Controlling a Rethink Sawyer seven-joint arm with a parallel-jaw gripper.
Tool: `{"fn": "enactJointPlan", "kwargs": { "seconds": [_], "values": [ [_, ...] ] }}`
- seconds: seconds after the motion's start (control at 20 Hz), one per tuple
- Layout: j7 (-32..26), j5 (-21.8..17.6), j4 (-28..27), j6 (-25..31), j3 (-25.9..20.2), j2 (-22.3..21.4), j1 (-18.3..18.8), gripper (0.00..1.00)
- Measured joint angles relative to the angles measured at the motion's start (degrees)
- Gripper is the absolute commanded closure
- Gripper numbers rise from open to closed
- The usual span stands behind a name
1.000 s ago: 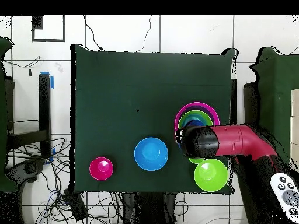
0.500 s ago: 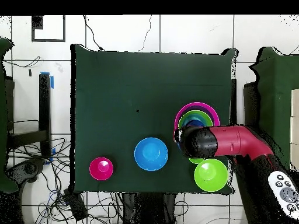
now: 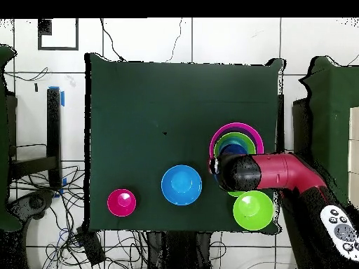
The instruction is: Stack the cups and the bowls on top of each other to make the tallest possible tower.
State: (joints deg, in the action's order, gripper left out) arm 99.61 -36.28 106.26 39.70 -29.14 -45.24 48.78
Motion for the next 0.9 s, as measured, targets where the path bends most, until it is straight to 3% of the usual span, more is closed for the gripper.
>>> {"fn": "enactJointPlan", "kwargs": {
  "seconds": [0.9],
  "values": [
    [0.0,0.0,0.0,-3.6,2.0,0.9,-1.6,1.0]
  ]
}}
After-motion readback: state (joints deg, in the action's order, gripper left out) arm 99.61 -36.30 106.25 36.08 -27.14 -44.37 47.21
